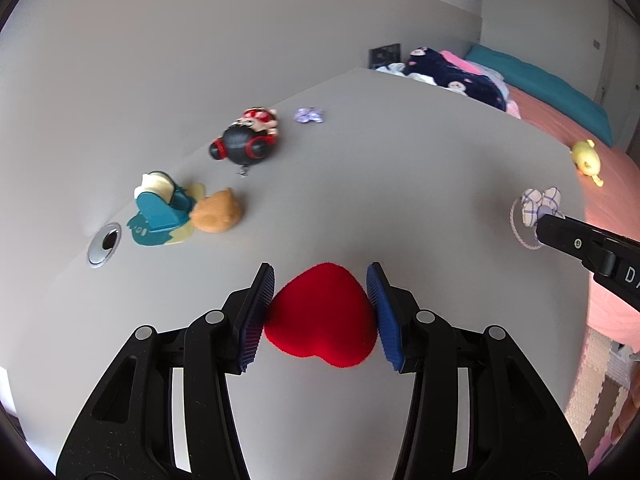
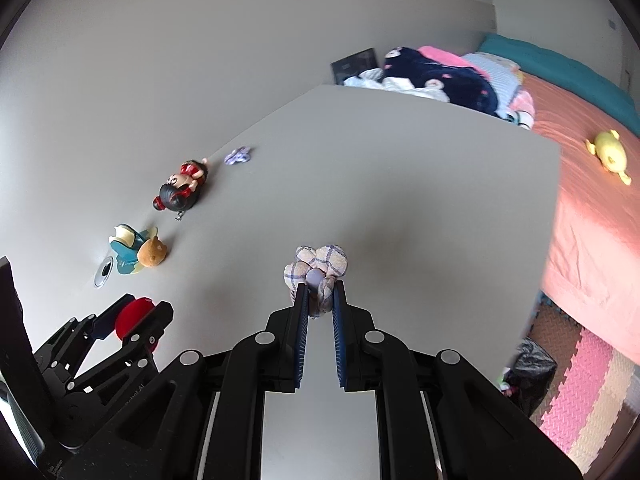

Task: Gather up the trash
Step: 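Carry the red heart and flower toy over the bin and open both tools, then move both open tools back over the desk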

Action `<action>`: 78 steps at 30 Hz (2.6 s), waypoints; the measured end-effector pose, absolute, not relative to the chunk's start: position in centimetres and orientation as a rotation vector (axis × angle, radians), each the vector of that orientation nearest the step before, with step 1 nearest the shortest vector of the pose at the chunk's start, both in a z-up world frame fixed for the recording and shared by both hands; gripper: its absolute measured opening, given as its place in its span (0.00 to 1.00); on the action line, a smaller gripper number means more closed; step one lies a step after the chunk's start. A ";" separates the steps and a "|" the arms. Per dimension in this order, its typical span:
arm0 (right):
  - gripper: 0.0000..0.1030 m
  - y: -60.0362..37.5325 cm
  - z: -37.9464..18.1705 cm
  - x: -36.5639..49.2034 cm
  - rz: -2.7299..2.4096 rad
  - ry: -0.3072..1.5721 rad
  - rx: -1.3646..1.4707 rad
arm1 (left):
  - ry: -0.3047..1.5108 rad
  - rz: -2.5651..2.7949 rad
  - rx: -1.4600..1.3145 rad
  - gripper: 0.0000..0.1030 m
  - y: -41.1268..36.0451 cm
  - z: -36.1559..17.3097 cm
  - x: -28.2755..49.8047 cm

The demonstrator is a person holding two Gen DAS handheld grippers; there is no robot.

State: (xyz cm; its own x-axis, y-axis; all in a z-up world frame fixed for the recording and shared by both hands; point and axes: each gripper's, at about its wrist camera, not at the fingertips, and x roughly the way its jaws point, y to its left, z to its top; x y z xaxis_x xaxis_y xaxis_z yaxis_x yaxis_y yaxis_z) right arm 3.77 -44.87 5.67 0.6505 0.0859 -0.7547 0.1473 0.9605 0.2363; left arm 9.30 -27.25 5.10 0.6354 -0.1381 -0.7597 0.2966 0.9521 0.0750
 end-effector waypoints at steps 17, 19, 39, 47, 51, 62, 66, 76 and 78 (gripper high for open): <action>0.13 -56.3 7.6 -8.3 -0.187 0.784 0.375 | 0.793 -0.475 0.316 0.46 -40.4 6.7 -0.8; 0.13 -57.9 7.5 -9.9 -0.220 0.780 0.372 | 0.793 -0.513 0.339 0.46 -42.4 6.4 -2.2; 0.13 -69.3 3.1 -18.2 -0.373 0.799 0.500 | 0.842 -0.719 0.502 0.46 -54.6 2.3 -9.7; 0.98 -70.7 2.2 -18.5 -0.414 0.791 0.546 | 0.782 -0.681 0.603 0.94 -56.0 1.2 -10.8; 0.98 -70.9 1.5 -18.6 -0.461 0.804 0.542 | 0.806 -0.693 0.582 0.94 -55.6 1.2 -10.5; 0.98 -69.3 1.8 -17.5 -0.462 0.828 0.491 | 0.826 -0.684 0.512 0.94 -53.2 1.8 -8.7; 0.98 -67.9 2.0 -16.4 -0.444 0.833 0.466 | 0.828 -0.668 0.479 0.94 -51.7 2.2 -7.7; 0.98 -63.1 3.6 -12.8 -0.390 0.827 0.404 | 0.838 -0.610 0.379 0.94 -46.4 3.6 -3.8; 0.98 -62.0 3.8 -11.9 -0.373 0.831 0.392 | 0.839 -0.596 0.362 0.94 -45.3 3.8 -3.0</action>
